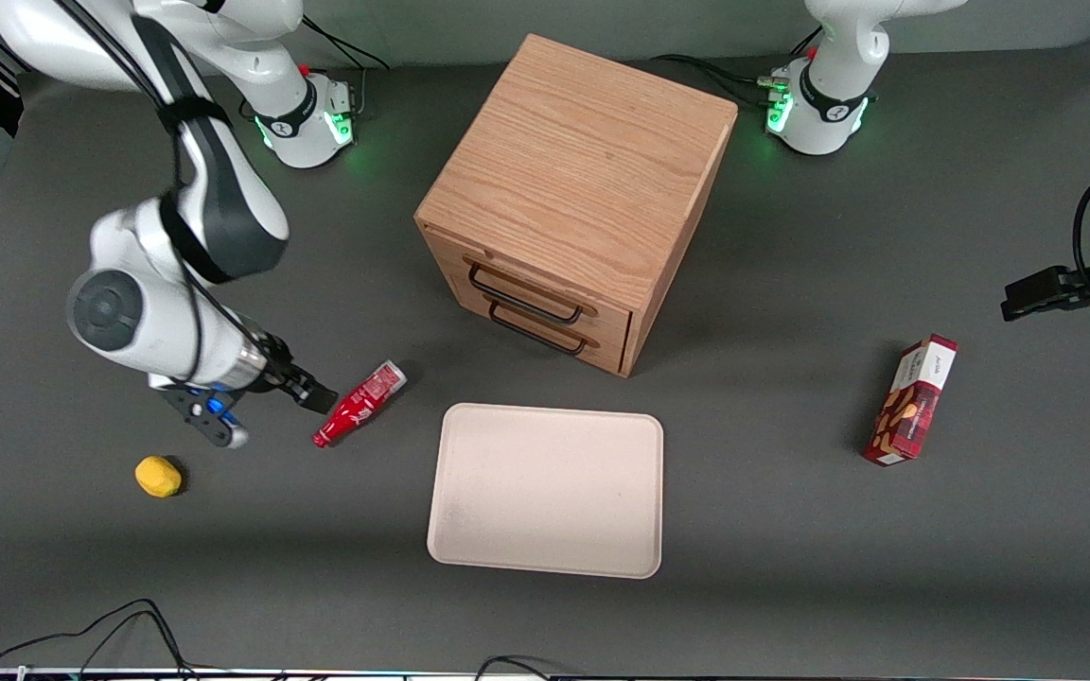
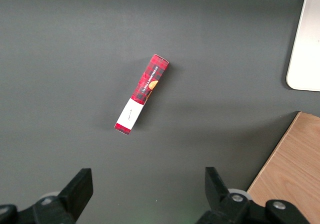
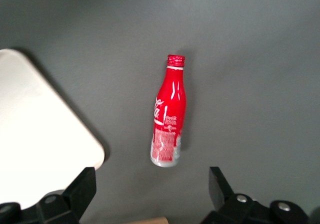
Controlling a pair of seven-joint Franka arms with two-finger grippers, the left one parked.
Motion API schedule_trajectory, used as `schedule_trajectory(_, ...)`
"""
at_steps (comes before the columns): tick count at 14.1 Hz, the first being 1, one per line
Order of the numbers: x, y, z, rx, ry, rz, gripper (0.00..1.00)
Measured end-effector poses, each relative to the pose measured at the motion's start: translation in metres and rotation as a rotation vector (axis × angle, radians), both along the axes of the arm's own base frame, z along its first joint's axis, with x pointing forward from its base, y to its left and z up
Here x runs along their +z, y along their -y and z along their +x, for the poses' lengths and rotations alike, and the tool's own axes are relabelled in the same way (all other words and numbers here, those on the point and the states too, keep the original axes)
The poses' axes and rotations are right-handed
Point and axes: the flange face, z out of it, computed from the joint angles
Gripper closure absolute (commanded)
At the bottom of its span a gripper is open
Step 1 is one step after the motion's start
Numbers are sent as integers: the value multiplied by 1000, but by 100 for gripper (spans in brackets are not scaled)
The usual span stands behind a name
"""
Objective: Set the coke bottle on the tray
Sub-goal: 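Close the right gripper around the bottle's body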
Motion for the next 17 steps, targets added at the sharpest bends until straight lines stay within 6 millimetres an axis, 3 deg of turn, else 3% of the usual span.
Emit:
schedule_trajectory(2,-42,-1,-5,-49,-26,-20,0)
schedule_trajectory(5,-84,-5,-13,-93,-30,-48,0)
schedule_trajectory(11,-142,-10,-23,-124,8,-19,0)
schedule_trajectory(14,-161,-10,-26,-128,-14,-21,0)
schedule_trajectory(15,-165,-10,-27,-128,-20,-22,4)
schedule_trajectory(17,-169,-9,-29,-119,-22,-30,28)
